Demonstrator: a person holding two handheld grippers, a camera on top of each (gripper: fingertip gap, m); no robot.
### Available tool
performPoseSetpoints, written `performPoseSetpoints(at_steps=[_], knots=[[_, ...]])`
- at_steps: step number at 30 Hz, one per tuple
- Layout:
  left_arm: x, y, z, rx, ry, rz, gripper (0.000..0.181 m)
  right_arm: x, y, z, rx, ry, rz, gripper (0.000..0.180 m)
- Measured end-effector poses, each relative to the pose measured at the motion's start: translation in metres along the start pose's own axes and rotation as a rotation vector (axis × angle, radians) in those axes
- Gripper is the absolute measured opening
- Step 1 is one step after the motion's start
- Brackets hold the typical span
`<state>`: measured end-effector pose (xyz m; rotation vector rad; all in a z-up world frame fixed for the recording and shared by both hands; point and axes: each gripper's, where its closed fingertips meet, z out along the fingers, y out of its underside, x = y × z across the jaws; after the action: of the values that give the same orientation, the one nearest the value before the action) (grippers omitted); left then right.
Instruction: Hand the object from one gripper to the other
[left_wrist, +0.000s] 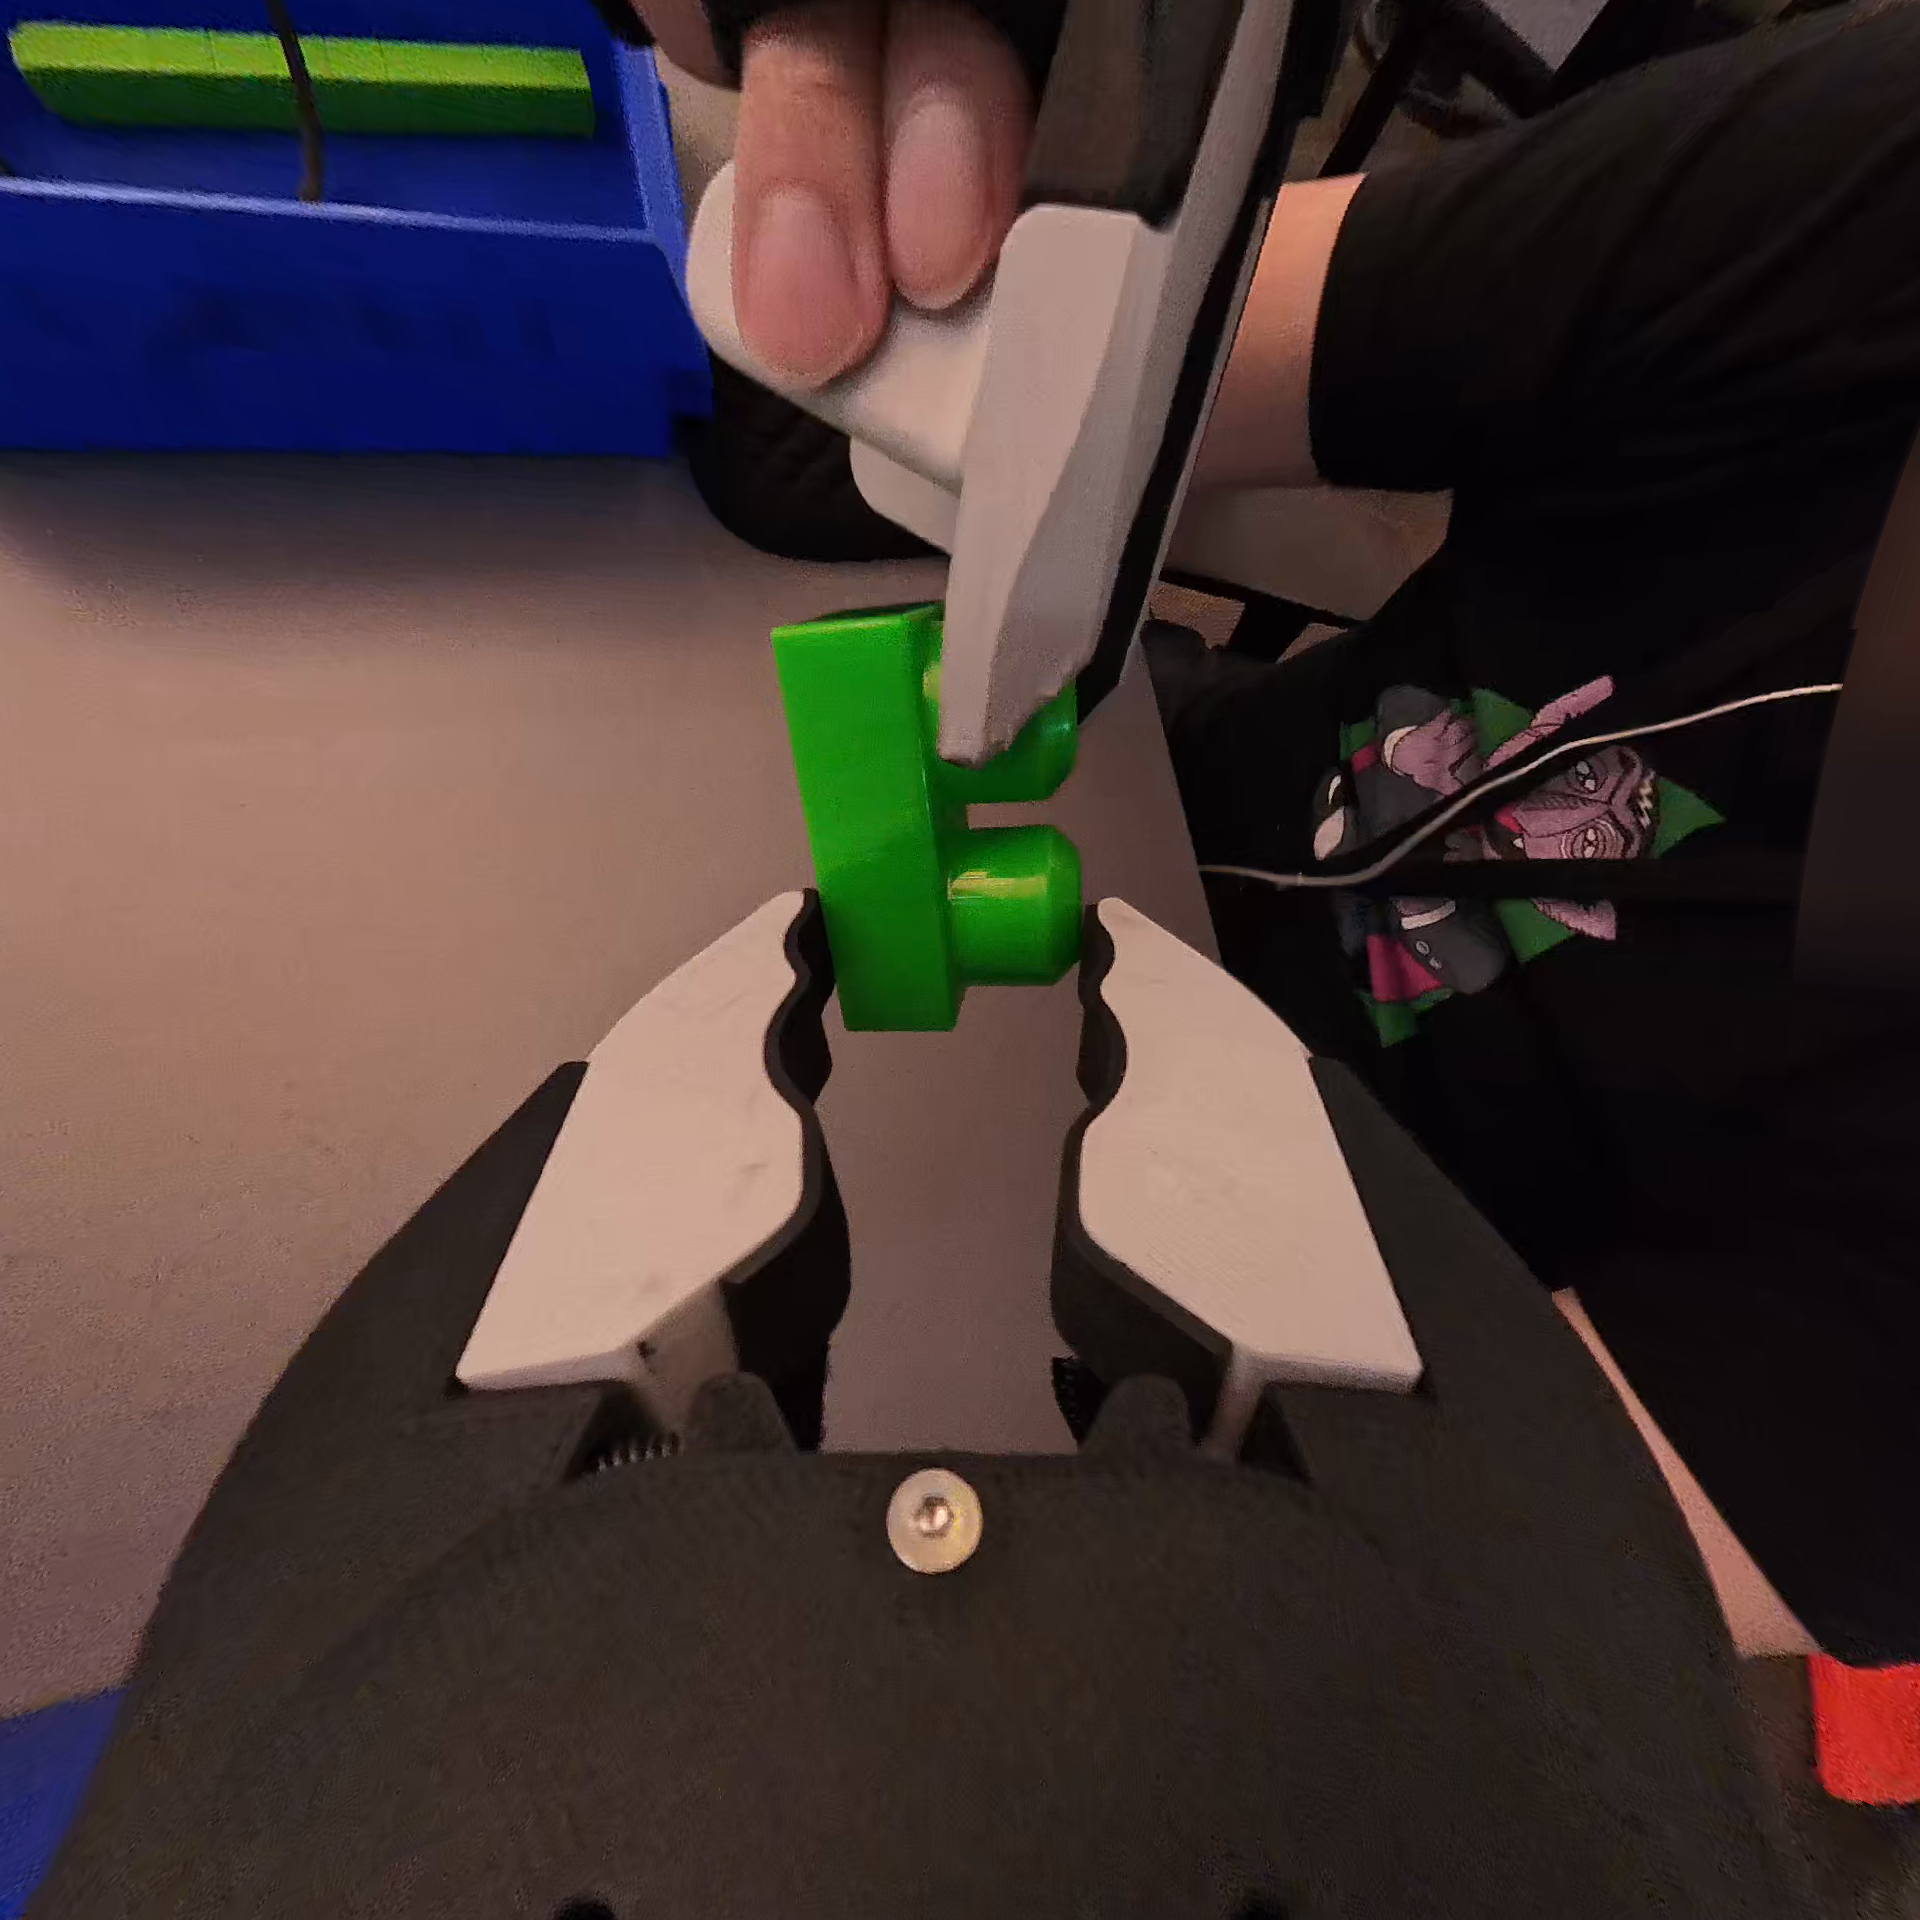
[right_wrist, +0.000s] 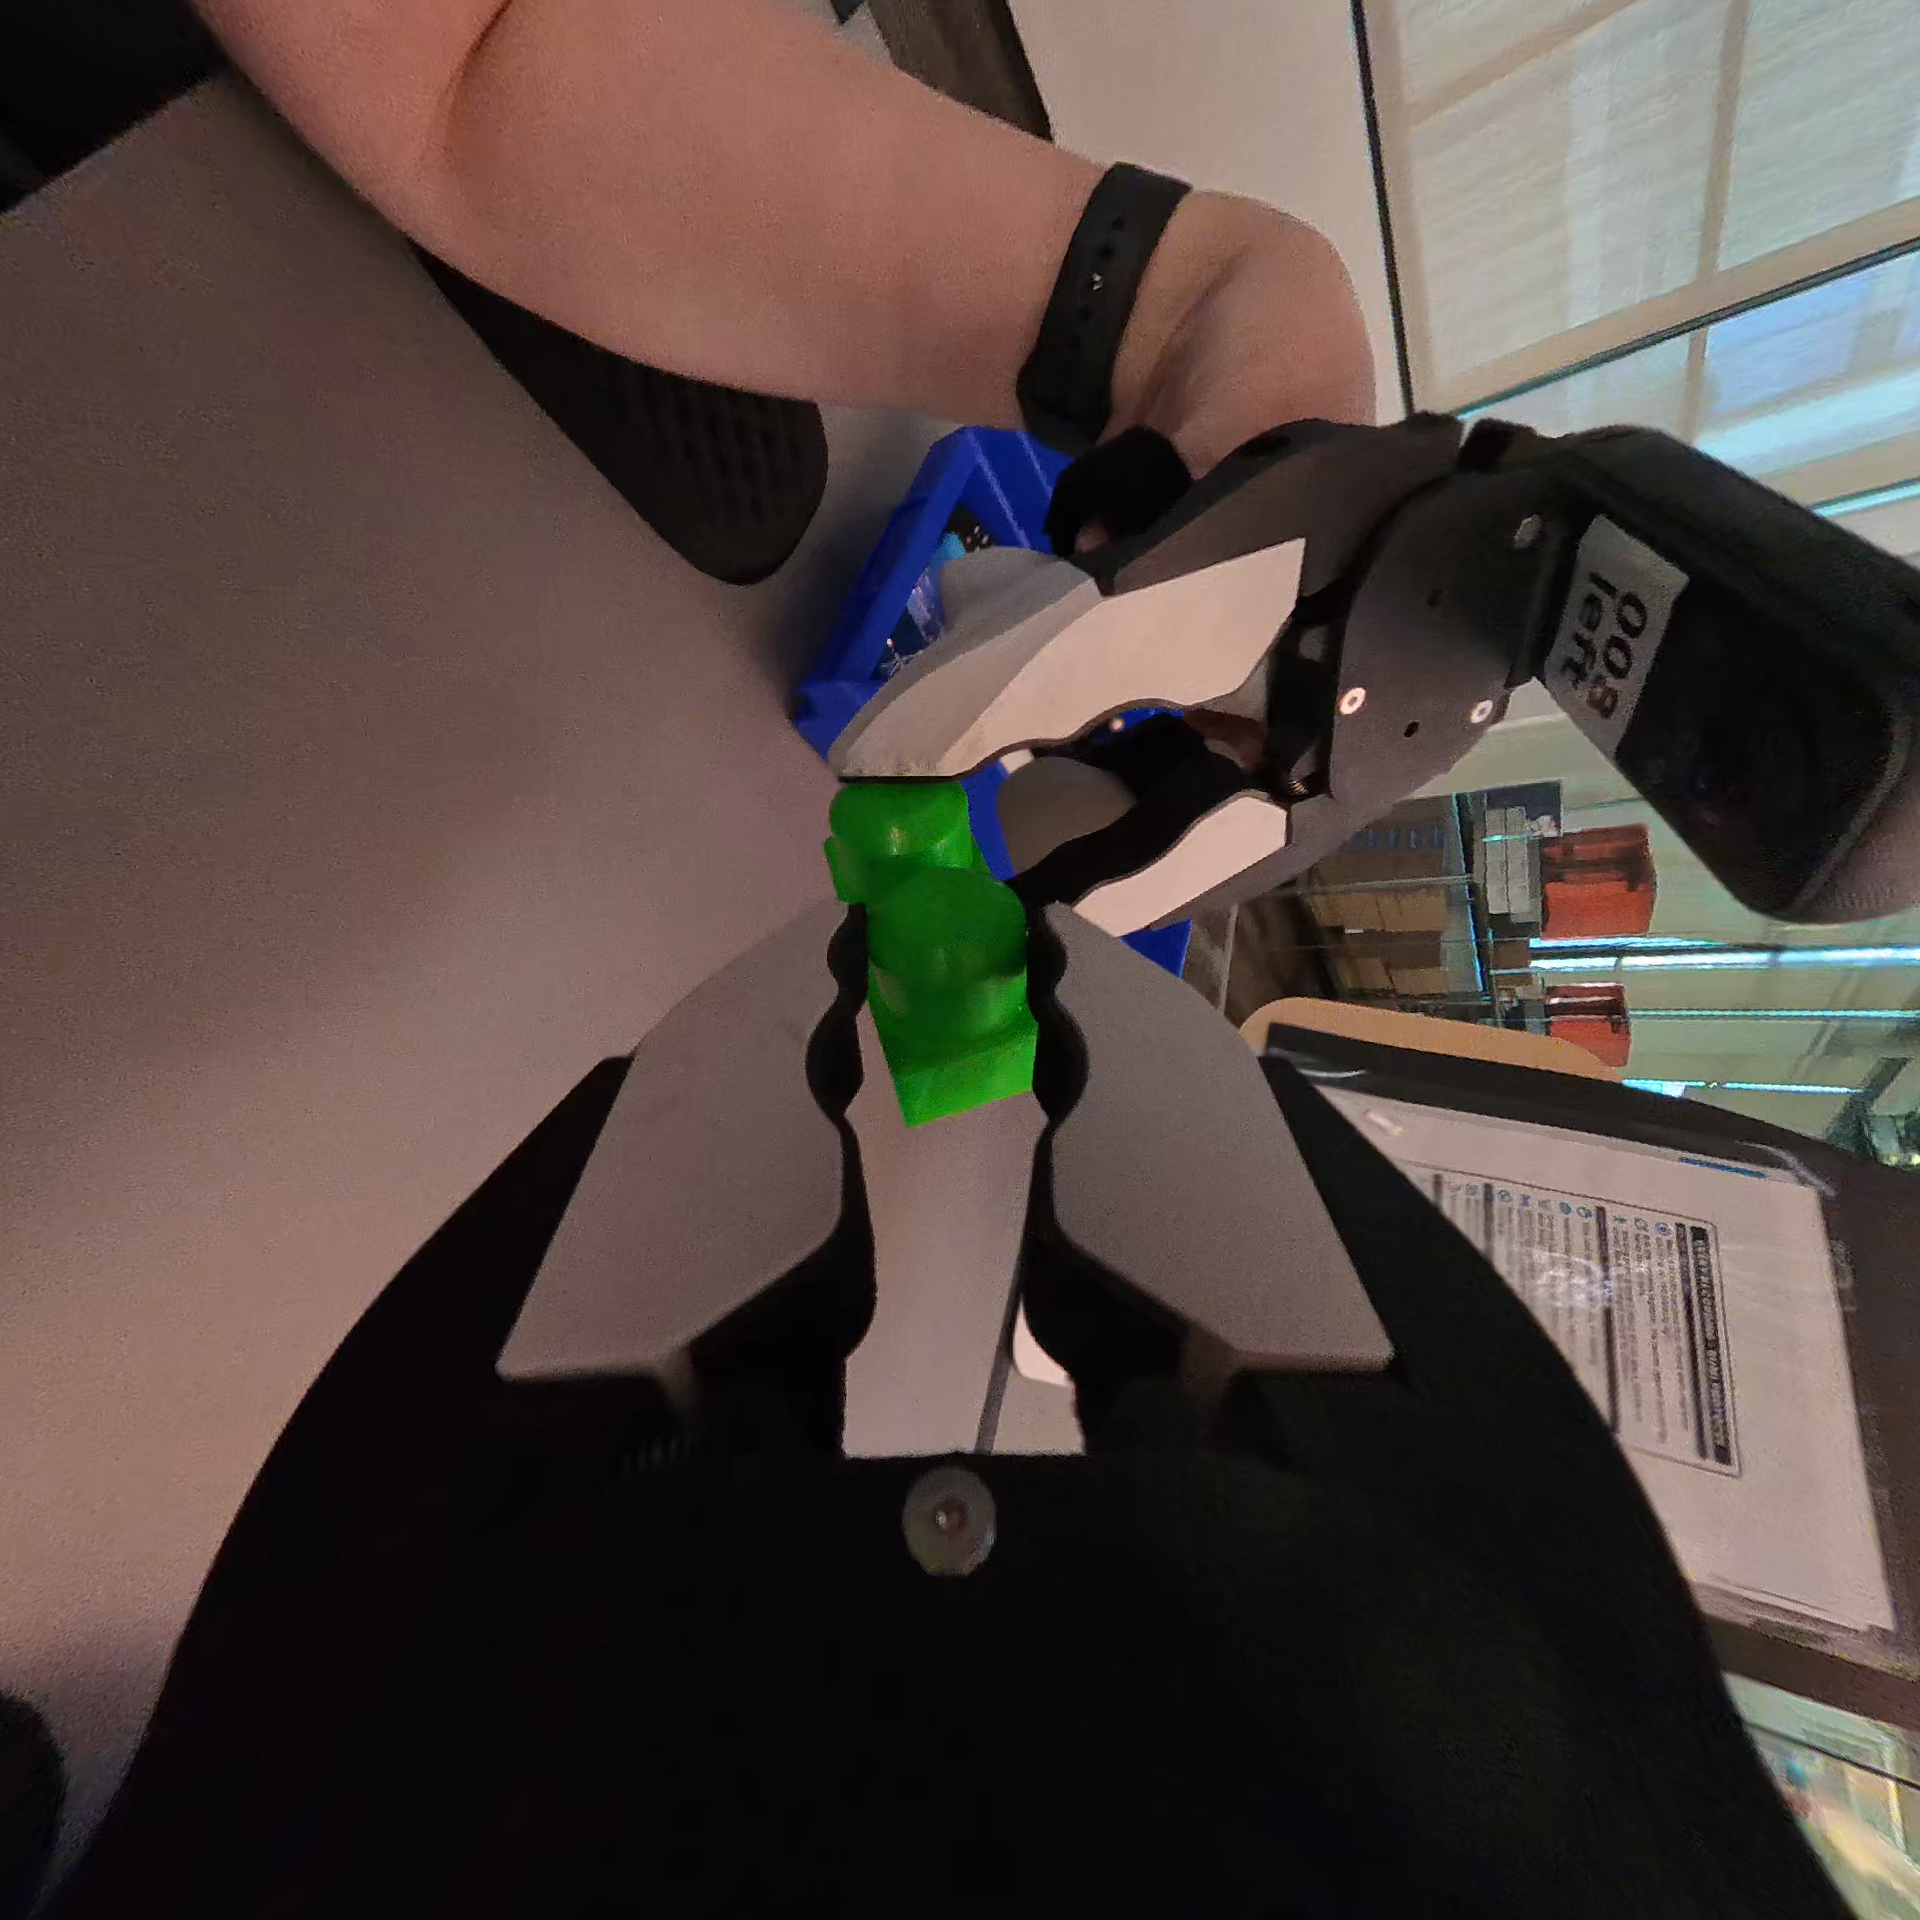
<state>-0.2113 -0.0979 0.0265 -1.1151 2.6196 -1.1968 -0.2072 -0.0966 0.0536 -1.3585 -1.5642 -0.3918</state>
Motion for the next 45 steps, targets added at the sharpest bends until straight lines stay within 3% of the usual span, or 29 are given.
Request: performPoseSetpoints(at_steps=[3, 6, 9, 14, 16, 18, 20, 23, 29, 38, 41, 45], knots=[[-0.002, -0.007, 0.000, 0.042, 0.039, -0.029, 0.045, 0.002, 0.006, -0.005, -0.033, 0.014, 0.038, 0.030], [-0.015, -0.032, -0.021, 0.224, -0.021, -0.054, 0.049, 0.025, 0.011, -0.018, 0.023, 0.101, 0.179, 0.030], [-0.046, -0.058, -0.065, 0.485, -0.269, -0.049, 0.071, 0.071, 0.026, -0.043, 0.197, 0.274, 0.462, 0.029], [-0.082, -0.071, -0.141, 0.805, -0.799, 0.048, 0.076, 0.130, 0.086, -0.091, 0.669, 0.451, 1.147, 0.030], [-0.081, -0.077, -0.150, 0.853, -0.898, 0.117, 0.074, 0.136, 0.114, -0.098, 0.886, 0.400, 1.461, 0.029], [-0.086, -0.079, -0.148, 0.813, -1.008, 0.169, 0.072, 0.132, 0.129, -0.094, 1.072, 0.230, 1.690, 0.029], [-0.089, -0.084, -0.137, 0.746, -1.105, 0.249, 0.065, 0.128, 0.136, -0.086, 1.207, 0.073, 1.836, 0.029], [-0.094, -0.090, -0.121, 0.668, -1.221, 0.327, 0.051, 0.120, 0.137, -0.063, 1.263, -0.081, 1.978, 0.029], [-0.111, -0.085, -0.103, 0.522, -1.341, 0.371, 0.044, 0.104, 0.118, -0.022, 1.173, -0.226, 2.045, 0.029], [-0.113, -0.084, -0.097, 0.453, -1.407, 0.486, 0.007, 0.098, 0.100, -0.007, 1.090, -0.265, 2.007, 0.029], [-0.112, -0.082, -0.112, 0.514, -1.420, 0.402, 0.006, 0.104, 0.101, -0.018, 1.101, -0.220, 1.897, 0.040], [-0.110, -0.072, -0.144, 0.756, -1.270, 0.155, 0.005, 0.114, 0.108, -0.044, 1.056, 0.025, 1.617, 0.048]])
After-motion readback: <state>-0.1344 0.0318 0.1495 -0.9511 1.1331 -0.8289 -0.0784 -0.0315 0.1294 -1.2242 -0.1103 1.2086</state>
